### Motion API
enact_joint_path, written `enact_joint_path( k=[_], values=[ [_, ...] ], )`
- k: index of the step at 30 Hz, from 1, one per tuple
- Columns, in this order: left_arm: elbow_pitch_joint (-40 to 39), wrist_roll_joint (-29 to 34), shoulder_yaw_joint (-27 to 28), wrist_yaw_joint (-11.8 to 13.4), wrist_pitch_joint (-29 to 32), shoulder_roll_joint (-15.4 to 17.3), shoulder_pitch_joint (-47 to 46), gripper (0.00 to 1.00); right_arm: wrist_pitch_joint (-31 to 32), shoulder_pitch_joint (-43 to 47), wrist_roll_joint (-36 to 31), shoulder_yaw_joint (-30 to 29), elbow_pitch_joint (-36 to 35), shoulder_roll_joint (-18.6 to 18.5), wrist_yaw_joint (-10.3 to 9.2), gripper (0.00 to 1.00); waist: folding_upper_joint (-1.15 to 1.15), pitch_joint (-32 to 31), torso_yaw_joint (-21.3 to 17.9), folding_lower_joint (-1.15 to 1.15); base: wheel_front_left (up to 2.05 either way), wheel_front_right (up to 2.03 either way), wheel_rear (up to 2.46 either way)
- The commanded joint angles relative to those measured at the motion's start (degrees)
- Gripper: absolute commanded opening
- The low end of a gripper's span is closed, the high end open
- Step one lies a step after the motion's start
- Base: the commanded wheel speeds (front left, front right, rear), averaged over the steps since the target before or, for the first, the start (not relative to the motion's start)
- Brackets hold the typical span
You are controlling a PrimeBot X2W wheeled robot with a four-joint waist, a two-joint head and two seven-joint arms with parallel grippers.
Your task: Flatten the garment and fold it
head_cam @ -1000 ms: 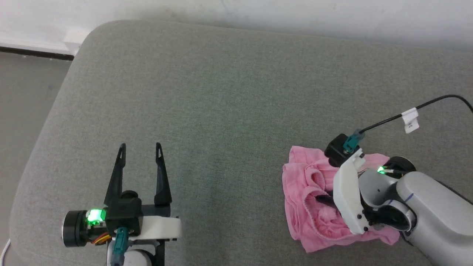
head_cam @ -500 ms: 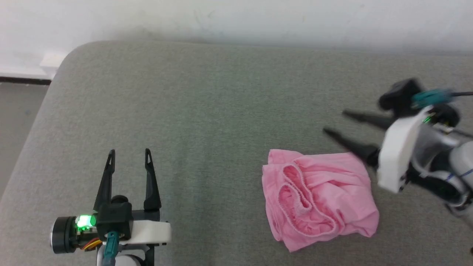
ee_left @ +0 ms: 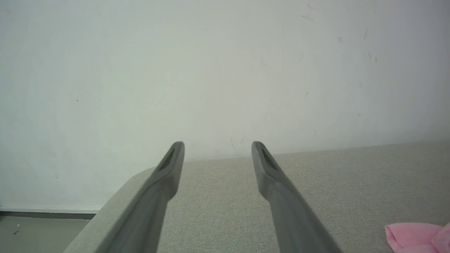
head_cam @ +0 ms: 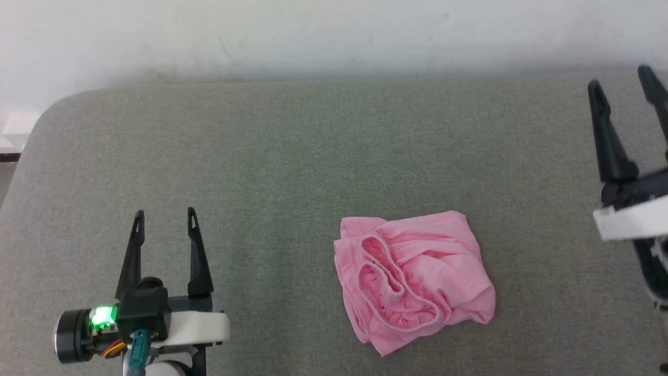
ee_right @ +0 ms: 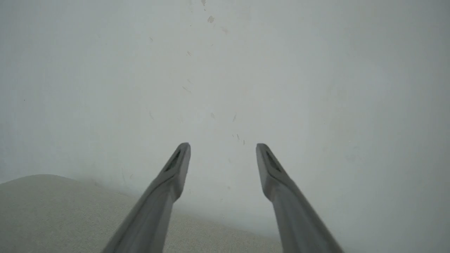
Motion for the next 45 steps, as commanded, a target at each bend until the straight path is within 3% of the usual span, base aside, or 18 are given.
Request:
enact_joint_path(
  k=[1, 5, 9, 17, 22, 29, 34, 39, 42, 45],
  values=[
    [-0.43, -0.71, 0.77, -0.38, -0.27, 0.05, 1.04, 1.00, -1.30, 3.63, -4.10, -2.88, -1.51, 3.39, -0.04, 1.00, 0.00, -0.65, -0.36, 0.00, 0.00, 0.00, 0.00],
    [-0.63, -1.23, 1.83, -1.25, -0.27, -0.21, 2.16, 1.00, -2.00, 10.87, -8.55, -10.05, -6.12, 11.67, -0.04, 1.00, 0.00, -1.16, 0.19, 0.00, 0.00, 0.00, 0.00],
    [-0.54, -1.47, 2.67, -2.40, -0.27, -0.43, 3.22, 1.00, -2.04, 18.09, -11.58, -12.78, -10.15, 17.73, -0.04, 1.00, 0.00, -1.71, 0.89, 0.00, 0.00, 0.00, 0.00],
    [0.68, -1.07, 3.04, -4.67, -0.27, -1.00, 6.30, 1.00, -2.05, 28.41, -14.27, -10.83, -7.68, 21.61, -0.04, 1.00, 0.00, -4.51, 2.09, 0.00, 0.00, 0.00, 0.00],
    [0.91, -0.89, 3.42, -5.10, -0.27, -1.47, 7.02, 1.00, -2.05, 28.05, -13.61, -11.40, -7.63, 22.02, -0.04, 1.00, 0.00, -5.20, 2.27, 0.00, 0.00, 0.00, 0.00],
    [1.23, -0.14, 3.39, -5.89, -0.27, -1.86, 6.13, 1.00, 0.42, 15.62, -11.14, -9.72, -6.92, 14.13, -0.04, 1.00, 0.00, -5.44, 2.57, 0.00, 0.00, 0.00, 0.00],
    [1.47, 0.13, 3.19, -6.21, -0.27, -2.14, 5.52, 1.00, 23.78, 7.53, -2.95, 1.70, -3.08, 5.26, -0.04, 1.00, 0.00, -5.09, 3.28, 0.00, 0.00, 0.00, 0.00],
    [1.43, 0.29, 2.86, -6.33, -0.27, -2.66, 4.94, 1.00, 47.36, 2.99, 13.12, 13.59, -0.01, -2.73, -0.04, 1.00, 0.00, -4.08, 4.56, 0.00, 0.00, 0.00, 0.00],
    [1.39, 0.31, 2.71, -6.29, -0.27, -3.00, 4.48, 1.00, 54.81, 0.93, 18.64, 18.29, 1.84, -5.67, -0.04, 1.00, 0.00, -3.07, 5.28, 0.00, 0.00, 0.00, 0.00],
    [1.33, 0.37, 2.48, -6.30, -0.27, -3.31, 3.98, 1.00, 56.60, -1.02, 20.40, 20.66, 5.60, -6.09, -0.04, 1.00, 0.00, -2.02, 6.15, 0.00, 0.00, 0.00, 0.00]
  ],
)
